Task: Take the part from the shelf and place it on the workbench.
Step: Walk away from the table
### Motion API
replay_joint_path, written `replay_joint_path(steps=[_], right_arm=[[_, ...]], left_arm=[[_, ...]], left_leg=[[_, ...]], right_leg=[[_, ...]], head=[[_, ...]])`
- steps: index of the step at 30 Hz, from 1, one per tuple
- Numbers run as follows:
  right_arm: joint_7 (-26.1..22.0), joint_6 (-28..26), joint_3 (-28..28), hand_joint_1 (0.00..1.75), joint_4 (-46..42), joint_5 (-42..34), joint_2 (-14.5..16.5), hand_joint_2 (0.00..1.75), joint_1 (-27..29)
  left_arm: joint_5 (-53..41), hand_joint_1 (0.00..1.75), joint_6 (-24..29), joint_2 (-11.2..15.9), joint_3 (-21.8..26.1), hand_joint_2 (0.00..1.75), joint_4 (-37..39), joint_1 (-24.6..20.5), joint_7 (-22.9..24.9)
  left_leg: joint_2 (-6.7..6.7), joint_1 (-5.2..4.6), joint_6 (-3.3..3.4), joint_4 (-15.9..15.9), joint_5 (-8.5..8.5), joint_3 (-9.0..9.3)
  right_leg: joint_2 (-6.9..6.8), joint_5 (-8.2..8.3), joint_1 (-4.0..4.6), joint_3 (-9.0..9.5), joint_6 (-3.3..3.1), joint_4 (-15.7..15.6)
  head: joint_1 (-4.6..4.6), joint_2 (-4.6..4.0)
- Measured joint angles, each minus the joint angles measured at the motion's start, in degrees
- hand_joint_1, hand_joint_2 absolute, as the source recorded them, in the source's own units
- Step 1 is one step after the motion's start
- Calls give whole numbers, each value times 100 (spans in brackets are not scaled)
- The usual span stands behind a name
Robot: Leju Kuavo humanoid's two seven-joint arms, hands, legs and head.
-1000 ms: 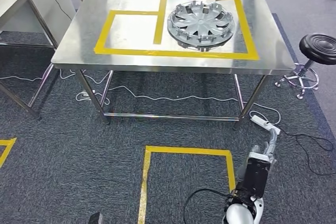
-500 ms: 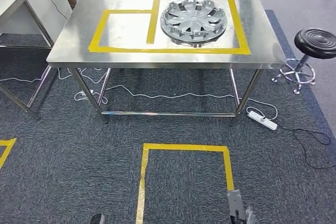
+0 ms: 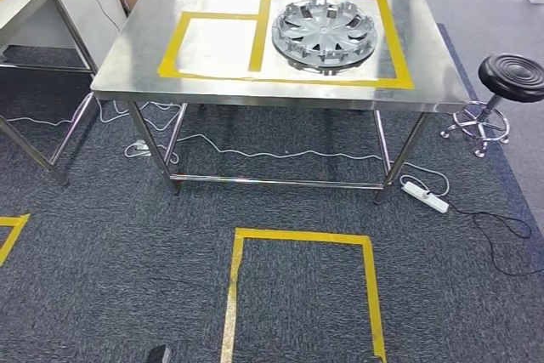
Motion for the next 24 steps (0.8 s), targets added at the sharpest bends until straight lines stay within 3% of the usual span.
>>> replay_joint_path(steps=[1,3,5,7,9,10,11,12,14,15,17,19,21,24], right_arm=[[15,37,-29,0,5,-21,-1,0,-4],[-44,94,-98,0,10,-74,-1,0,11],[-136,127,-166,0,12,-103,-1,0,27],[-185,178,-197,0,14,-73,-3,0,20],[-191,223,-208,0,18,-26,-7,0,18],[-185,230,-209,0,20,-8,-8,0,22],[-178,231,-211,0,22,9,-10,0,27],[-172,229,-212,0,23,23,-11,0,30],[-181,217,-216,0,24,38,-12,0,25],[-209,199,-227,0,24,36,-13,0,19],[-297,139,-260,0,24,67,-15,0,12],[-357,96,-275,0,24,264,-16,0,13],[-368,122,-223,0,31,563,-19,0,14],[-368,218,-115,0,58,750,-19,0,15]], left_arm=[[-8,0,-2,5,-15,0,0,-2,1],[-16,0,-3,15,-47,0,0,-3,1],[-20,0,-3,23,-75,0,0,-2,-4],[-21,0,-3,32,-89,0,0,-1,-10],[-24,0,-3,39,-95,0,0,3,-12],[-27,0,-3,43,-96,0,0,8,-12],[-32,0,-3,49,-96,0,0,13,-12],[-36,0,-3,54,-96,0,0,15,-12],[-39,0,-2,60,-97,0,0,10,-12],[-39,0,1,57,-98,0,0,1,-12],[-39,0,7,49,-100,0,0,-5,-11],[-41,0,9,46,-100,0,0,11,-10],[-51,0,8,48,-100,0,0,21,-8],[-72,0,0,49,-101,0,0,19,-8]], left_leg=[[1,-9,-29,11,10,-15],[3,-9,-88,18,34,-42],[-2,0,-154,131,-64,-104],[-7,16,-223,654,-412,-342],[-7,35,-264,1417,-773,-690],[-7,42,-272,1635,-821,-788],[-7,50,-274,1646,-755,-784],[-7,58,-272,1437,-592,-668],[-7,72,-266,683,-225,-263],[-13,75,-245,359,-130,-98],[-24,65,-183,70,-105,19],[-23,59,-93,56,-93,-1],[-13,66,-23,48,-67,-11],[-4,58,26,48,-46,-39]], right_leg=[[6,19,7,76,-36,-151],[17,36,17,60,-117,-180],[13,73,2,35,-191,-188],[8,109,-16,-1,-245,-197],[8,134,-17,-47,-262,-196],[9,145,-17,-66,-259,-195],[10,155,-18,-78,-251,-194],[13,164,-20,-85,-242,-194],[21,177,-15,-92,-205,-186],[26,181,-5,-107,-179,-173],[31,195,14,-144,-117,-156],[32,198,-1,-173,-56,-144],[29,14,-17,-285,4,97],[28,-565,-24,-758,49,1200]], head=[[-5,0],[-13,-1],[-22,-1],[-48,-1],[-62,-1],[-63,-1],[-63,-1],[-63,-1],[-66,-1],[-69,-1],[-69,-1],[-65,0],[-37,1],[-2,0]])
